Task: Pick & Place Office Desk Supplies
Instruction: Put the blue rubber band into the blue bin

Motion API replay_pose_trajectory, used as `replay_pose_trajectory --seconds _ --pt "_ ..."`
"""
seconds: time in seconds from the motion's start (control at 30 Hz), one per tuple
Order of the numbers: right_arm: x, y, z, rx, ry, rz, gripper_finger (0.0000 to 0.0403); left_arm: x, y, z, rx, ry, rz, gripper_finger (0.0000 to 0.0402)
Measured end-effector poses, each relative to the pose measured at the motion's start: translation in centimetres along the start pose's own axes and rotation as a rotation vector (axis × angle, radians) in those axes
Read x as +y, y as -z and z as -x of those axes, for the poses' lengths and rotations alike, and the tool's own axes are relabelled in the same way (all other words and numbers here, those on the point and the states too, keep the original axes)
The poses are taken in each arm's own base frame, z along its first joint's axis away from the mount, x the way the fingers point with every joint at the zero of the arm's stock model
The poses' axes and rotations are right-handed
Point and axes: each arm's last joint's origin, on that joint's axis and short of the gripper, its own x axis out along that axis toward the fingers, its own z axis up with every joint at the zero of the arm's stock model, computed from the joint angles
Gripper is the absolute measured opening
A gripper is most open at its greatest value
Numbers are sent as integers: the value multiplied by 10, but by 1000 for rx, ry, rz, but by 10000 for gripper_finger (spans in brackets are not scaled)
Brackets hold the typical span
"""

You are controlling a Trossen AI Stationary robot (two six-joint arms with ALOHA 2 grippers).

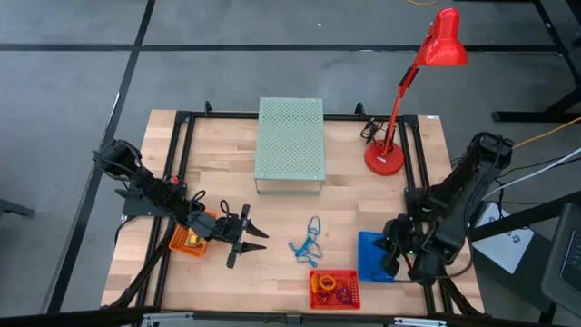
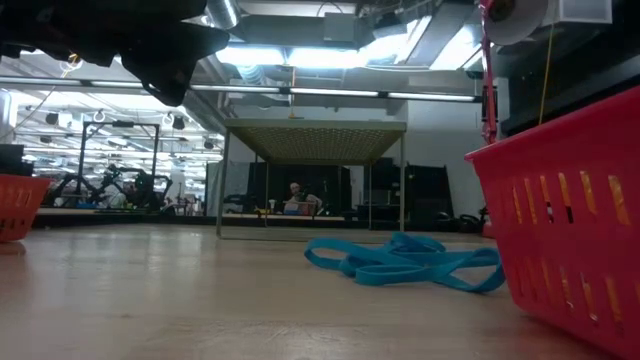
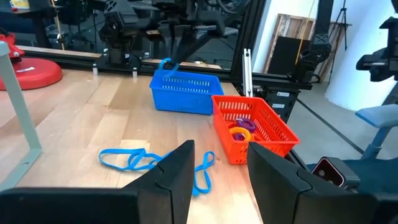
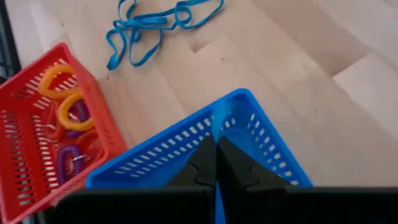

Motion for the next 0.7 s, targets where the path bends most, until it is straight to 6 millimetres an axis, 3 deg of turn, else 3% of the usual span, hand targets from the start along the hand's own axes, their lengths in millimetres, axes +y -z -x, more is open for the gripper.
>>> replay_pose_trajectory --seconds 0.37,0.7 --pt "17 17 -11 31 -65 -6 9 0 0 0 0 -1 0 143" --pt "18 21 -15 72 -54 19 168 0 0 0 -3 -1 4 143"
